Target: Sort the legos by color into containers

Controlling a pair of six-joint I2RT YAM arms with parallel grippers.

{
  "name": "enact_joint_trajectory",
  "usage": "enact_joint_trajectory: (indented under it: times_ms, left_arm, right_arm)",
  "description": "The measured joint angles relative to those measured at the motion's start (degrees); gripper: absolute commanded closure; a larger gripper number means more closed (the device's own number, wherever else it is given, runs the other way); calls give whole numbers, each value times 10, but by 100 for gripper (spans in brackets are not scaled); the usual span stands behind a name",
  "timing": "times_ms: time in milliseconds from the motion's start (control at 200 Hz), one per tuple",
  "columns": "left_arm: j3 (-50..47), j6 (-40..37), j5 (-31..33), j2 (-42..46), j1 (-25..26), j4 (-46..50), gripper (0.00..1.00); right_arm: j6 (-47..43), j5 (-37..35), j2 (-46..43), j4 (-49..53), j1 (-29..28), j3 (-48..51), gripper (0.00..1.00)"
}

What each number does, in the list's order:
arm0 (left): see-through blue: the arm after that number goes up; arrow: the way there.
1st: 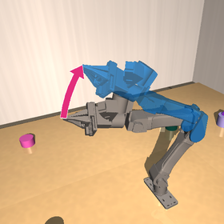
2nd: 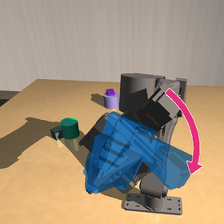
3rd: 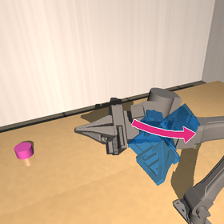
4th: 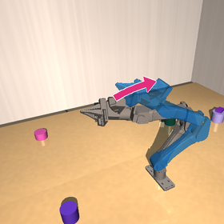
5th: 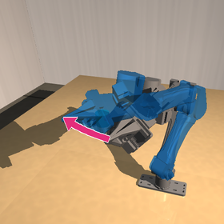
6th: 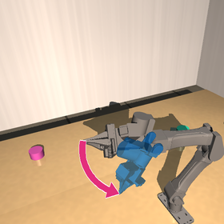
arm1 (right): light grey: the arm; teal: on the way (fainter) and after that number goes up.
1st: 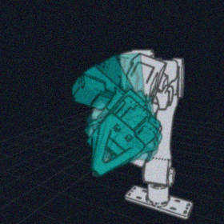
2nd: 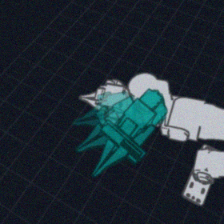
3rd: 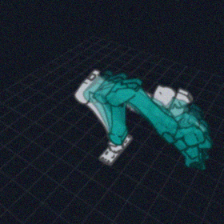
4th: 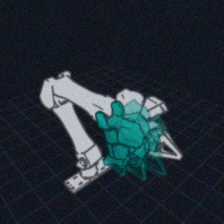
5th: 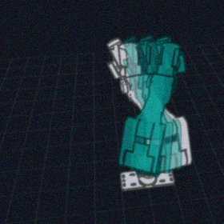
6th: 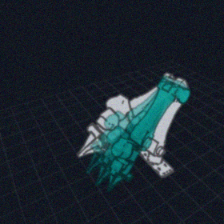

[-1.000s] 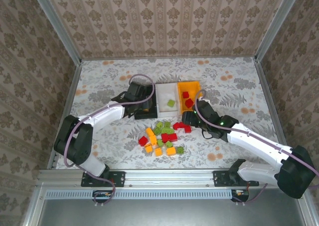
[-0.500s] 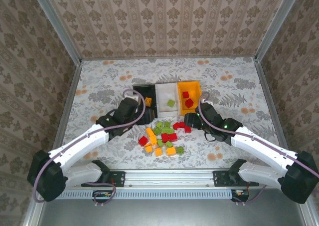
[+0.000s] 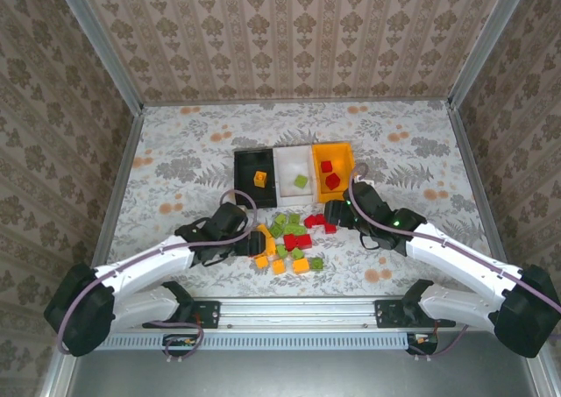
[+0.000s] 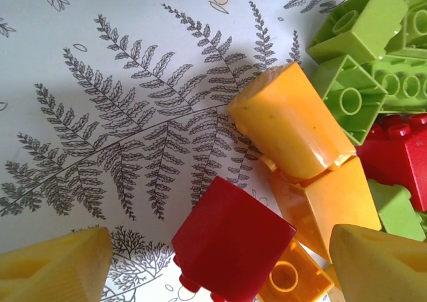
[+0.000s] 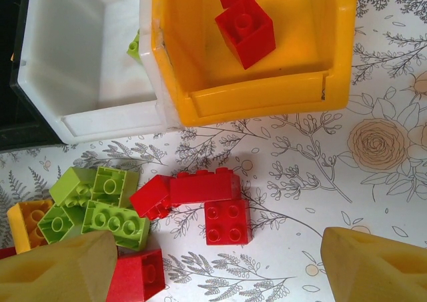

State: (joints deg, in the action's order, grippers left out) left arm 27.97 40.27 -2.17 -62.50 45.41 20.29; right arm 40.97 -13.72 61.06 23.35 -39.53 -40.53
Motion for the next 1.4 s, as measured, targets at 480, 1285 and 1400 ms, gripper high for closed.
enact_joint_trajectory:
  times_ms: [480,1285,1400]
  left_arm:
    - [-1,-6,13,-64,3,-19,48]
    - [387,-59,3,-282,26,-19,72]
    - [511,-80,-7,-387,26,-28,72]
  right_arm:
    - [0,0,-17,0,1,0,18]
    - [20,-27,-41,6,24,34,18]
    - [24,-28,-56,12,27,44,18]
